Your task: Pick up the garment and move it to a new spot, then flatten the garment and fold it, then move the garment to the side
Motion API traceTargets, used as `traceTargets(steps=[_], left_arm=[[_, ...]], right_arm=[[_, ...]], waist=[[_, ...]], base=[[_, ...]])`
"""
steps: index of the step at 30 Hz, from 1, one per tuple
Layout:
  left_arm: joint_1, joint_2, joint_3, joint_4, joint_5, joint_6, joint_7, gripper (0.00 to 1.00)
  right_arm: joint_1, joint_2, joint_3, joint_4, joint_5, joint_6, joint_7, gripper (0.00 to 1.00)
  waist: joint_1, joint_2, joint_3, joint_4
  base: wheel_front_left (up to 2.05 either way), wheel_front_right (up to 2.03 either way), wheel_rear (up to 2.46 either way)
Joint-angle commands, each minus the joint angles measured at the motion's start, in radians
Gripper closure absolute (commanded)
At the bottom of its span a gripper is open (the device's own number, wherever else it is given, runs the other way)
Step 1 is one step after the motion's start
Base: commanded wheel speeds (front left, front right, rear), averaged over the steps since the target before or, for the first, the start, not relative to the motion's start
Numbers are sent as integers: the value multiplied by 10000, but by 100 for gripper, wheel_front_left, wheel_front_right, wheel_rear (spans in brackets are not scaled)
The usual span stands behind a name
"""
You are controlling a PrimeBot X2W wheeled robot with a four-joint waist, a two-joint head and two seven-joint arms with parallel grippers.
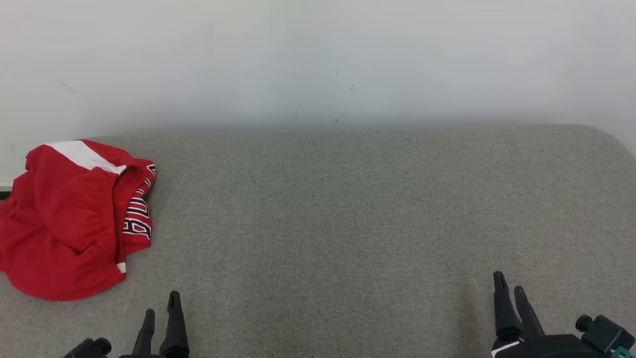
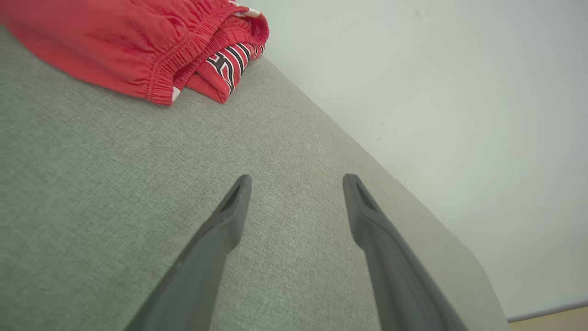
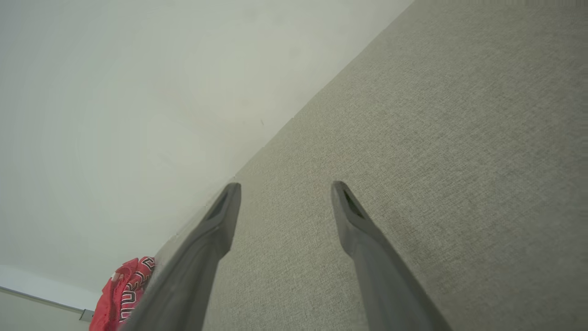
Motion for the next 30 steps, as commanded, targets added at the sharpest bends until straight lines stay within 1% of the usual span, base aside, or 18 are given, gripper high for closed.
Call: traceTargets(steps=[1, 14, 21, 23, 25, 30], left_arm=[[16, 16, -13, -127, 400, 44, -87, 0], [193, 19, -101, -135, 2416, 164, -452, 0], [285, 62, -79, -206, 3355, 227, -632, 0], [295, 73, -84, -230, 3469, 237, -661, 0], [343, 94, -107, -257, 3843, 224, -728, 0], [370, 94, -110, -219, 4216, 185, -820, 0]], right_arm=[[1, -46, -14, -30, -391, 49, -103, 0], [57, -50, -172, 397, -2569, 59, -470, 0], [67, -53, -145, 429, -3445, 62, -643, 0], [73, -53, -138, 429, -3565, 63, -657, 0], [118, -54, -111, 450, -3893, 65, -663, 0], [145, -55, -110, 503, -4242, 68, -719, 0]], waist=[[0, 0, -9, 1], [0, 0, -97, 20], [0, 0, -143, 12], [0, 0, -147, 15], [0, 0, -161, 36], [0, 0, -172, 78]], base=[[0, 0, 0], [0, 0, 0], [0, 0, 0], [0, 0, 0], [0, 0, 0], [0, 0, 0]])
